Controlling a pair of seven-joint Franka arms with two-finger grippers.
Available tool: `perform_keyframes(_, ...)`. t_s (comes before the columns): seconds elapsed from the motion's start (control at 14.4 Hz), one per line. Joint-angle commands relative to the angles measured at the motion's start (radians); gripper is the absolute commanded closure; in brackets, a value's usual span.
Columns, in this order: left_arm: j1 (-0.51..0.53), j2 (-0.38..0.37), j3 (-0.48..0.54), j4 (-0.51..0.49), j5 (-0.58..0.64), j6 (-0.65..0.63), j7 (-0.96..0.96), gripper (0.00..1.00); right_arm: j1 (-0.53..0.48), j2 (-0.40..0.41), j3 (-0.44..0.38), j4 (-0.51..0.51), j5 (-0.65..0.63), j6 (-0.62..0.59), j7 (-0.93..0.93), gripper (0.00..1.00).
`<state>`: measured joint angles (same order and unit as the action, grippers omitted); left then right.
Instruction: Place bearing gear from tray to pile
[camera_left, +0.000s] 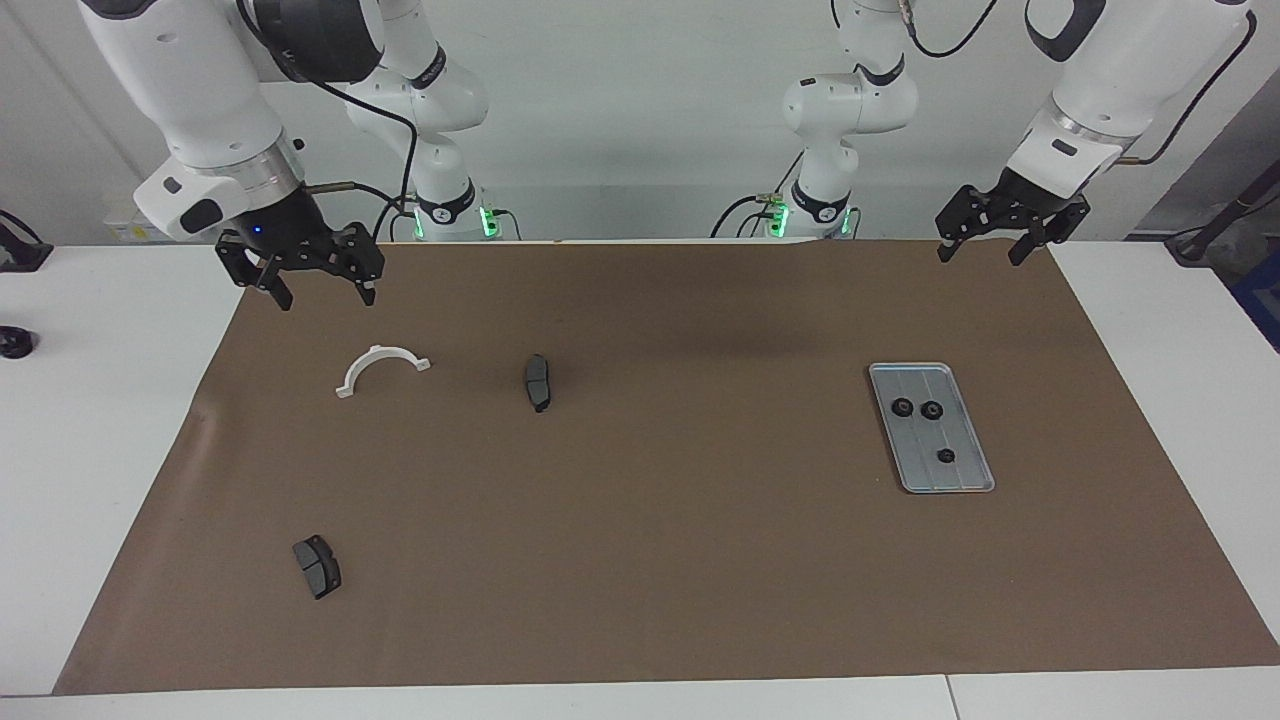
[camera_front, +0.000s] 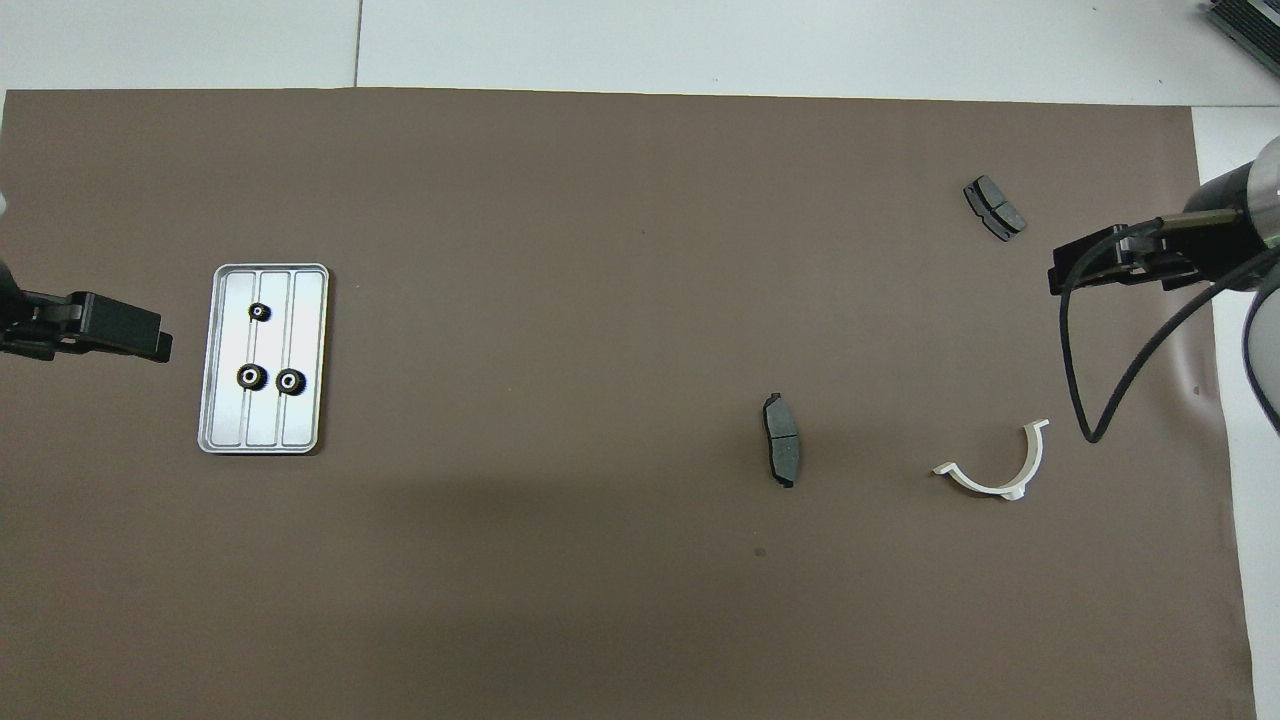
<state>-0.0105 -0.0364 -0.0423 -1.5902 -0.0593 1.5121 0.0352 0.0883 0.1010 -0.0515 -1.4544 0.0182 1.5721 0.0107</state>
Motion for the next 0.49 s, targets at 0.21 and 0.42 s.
perform_keyframes(0.21, -0.002, -0.013, -0.002, -0.007, 0.022, -0.018, 0.002, 0.00, -0.010, -0.004, 0.002, -0.001, 0.016, -0.017, -0.021, 0.00)
perform_keyframes(0.42, 0.010, -0.036, -0.001, -0.059, 0.021, 0.032, 0.002, 0.00, -0.010, -0.004, 0.002, -0.001, 0.016, -0.017, -0.020, 0.00)
